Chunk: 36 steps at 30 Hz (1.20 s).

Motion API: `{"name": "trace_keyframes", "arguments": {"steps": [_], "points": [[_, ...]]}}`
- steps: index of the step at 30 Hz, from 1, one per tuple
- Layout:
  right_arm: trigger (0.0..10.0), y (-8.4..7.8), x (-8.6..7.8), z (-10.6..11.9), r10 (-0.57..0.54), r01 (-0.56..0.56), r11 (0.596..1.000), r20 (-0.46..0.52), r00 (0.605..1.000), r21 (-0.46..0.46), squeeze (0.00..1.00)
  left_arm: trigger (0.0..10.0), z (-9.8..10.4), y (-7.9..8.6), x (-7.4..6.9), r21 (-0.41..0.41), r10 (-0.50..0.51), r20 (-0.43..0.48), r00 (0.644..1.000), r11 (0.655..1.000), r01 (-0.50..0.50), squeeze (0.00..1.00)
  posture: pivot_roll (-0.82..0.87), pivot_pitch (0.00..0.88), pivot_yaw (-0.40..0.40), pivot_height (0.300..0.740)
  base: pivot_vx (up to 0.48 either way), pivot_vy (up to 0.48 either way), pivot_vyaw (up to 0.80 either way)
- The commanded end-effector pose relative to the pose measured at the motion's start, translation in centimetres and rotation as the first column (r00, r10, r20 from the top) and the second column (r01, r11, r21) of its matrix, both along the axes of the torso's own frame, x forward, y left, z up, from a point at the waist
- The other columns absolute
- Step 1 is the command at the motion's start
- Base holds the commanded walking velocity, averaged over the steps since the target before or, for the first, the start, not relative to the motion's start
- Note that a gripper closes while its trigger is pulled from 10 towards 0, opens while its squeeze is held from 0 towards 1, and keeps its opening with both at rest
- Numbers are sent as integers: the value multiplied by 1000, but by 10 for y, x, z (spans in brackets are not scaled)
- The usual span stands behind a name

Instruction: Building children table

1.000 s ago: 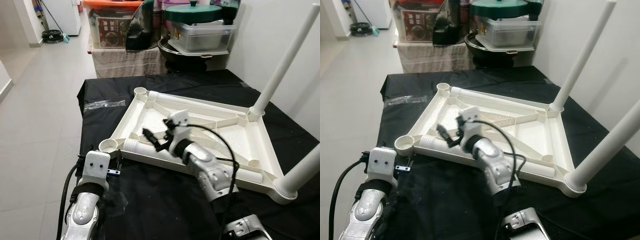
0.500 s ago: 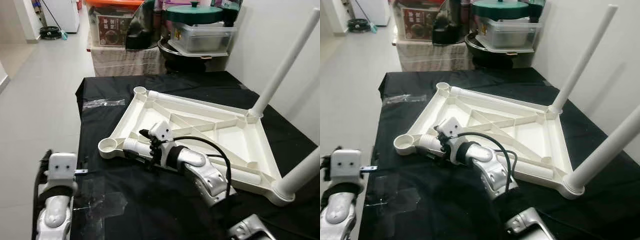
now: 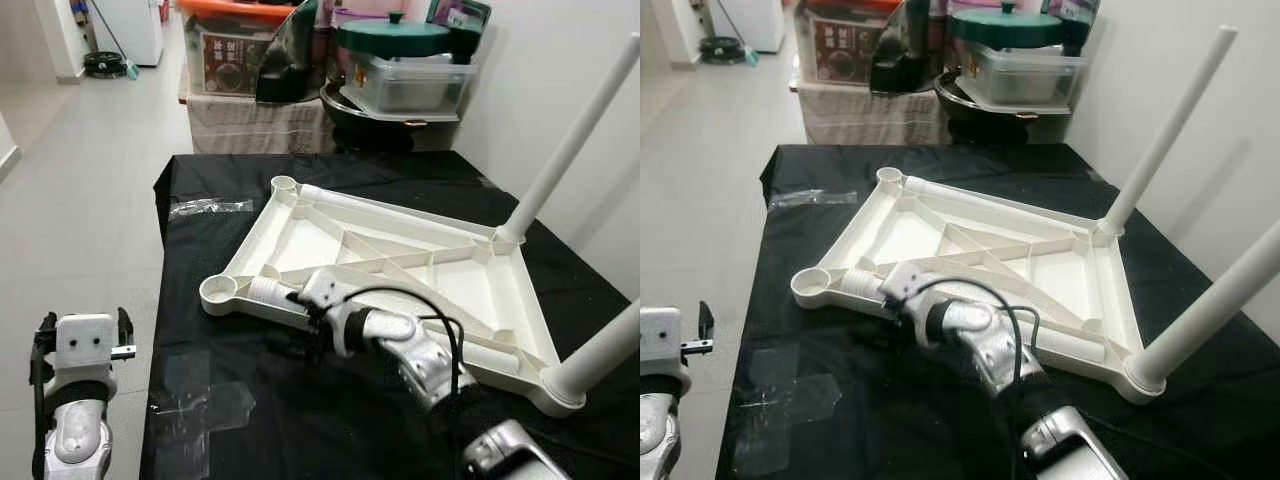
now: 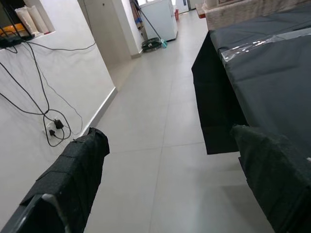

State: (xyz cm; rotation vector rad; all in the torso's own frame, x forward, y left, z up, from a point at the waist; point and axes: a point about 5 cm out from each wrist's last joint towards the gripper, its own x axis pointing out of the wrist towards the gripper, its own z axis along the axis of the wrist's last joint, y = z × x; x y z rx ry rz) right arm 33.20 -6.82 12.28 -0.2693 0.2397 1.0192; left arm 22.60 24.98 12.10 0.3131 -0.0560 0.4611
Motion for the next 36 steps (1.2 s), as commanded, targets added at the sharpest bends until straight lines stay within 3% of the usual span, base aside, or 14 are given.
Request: {"name": "trace_keyframes", "arguments": {"steps": [1, 4, 13, 19, 22, 24, 29, 30, 31, 32, 33, 35, 36], "points": [[10000, -6, 3, -4, -16, 16, 1000, -9, 1000, -23, 0, 10000, -6, -6, 2, -15, -15, -20, 1000, 1000, 15, 0, 85, 0, -143, 740, 0, 0, 0], [10000, -6, 3, -7, -6, 5, 999, -32, 999, -31, 0, 10000, -5, -7, 2, -16, -17, -17, 1000, 1000, 17, 0, 86, 0, -144, 740, 0, 0, 0], [10000, 2, -12, -13, 184, -188, 981, -67, 981, -55, 0, 10000, -7, -9, 5, -24, -25, -14, 1000, 999, 24, 0, 88, 0, -152, 740, 0, 0, 0], [10000, 2, -8, -16, 179, -185, 980, -74, 981, -72, 0, 10000, -8, -11, 5, -29, -27, -16, 1000, 999, 27, 0, 87, 0, -156, 740, 0, 0, 0], [10000, 1, -7, -26, 167, -183, 973, -122, 978, -140, 0, 10000, -10, -13, 6, -33, -30, -20, 999, 999, 29, 0, 85, 0, -157, 740, 0, 0, 0], [10000, -7, 0, -38, 34, -77, 968, -179, 983, -237, 0, 10000, -10, -14, 6, -35, -33, -20, 999, 999, 32, 0, 85, 0, -164, 740, 0, 0, 0], [10000, -8, 4, -38, -9, -35, 972, -185, 983, -233, 0, 10000, -10, -15, 7, -36, -34, -19, 999, 999, 33, 0, 86, 0, -166, 740, 0, 0, 0], [10000, -4, 7, -30, 1, -33, 984, -180, 984, -175, 0, 10000, -10, -15, 7, -37, -34, -17, 999, 999, 33, 0, 88, 0, -167, 740, 0, 0, 0], [10000, -4, 7, -30, 1, -33, 984, -180, 984, -175, 0, 10000, -10, -15, 7, -37, -34, -17, 999, 999, 33, 0, 88, 0, -167, 740, 0, 0, 0], [10000, 2, 8, -16, 48, -60, 996, -179, 983, -62, 0, 10000, -10, -15, 7, -38, -32, -17, 999, 999, 31, 0, 86, 0, -170, 740, 0, 0, 0], [10000, 2, 8, -16, 48, -60, 996, -179, 983, -62, 0, 10000, -10, -15, 7, -38, -32, -17, 999, 999, 31, 0, 86, 0, -170, 740, 0, 0, 0], [10000, 14, 6, 9, 148, -129, 982, -139, 979, 136, 0, 10000, -12, -19, 6, -45, -38, -18, 999, 998, 37, 0, 81, 0, -167, 740, 0, 0, 0], [10000, 16, 5, 15, 174, -150, 972, -126, 977, 179, 0, 10000, -13, -20, 6, -48, -42, -17, 999, 998, 41, 0, 81, 0, -167, 740, 0, 0, 0]]}}
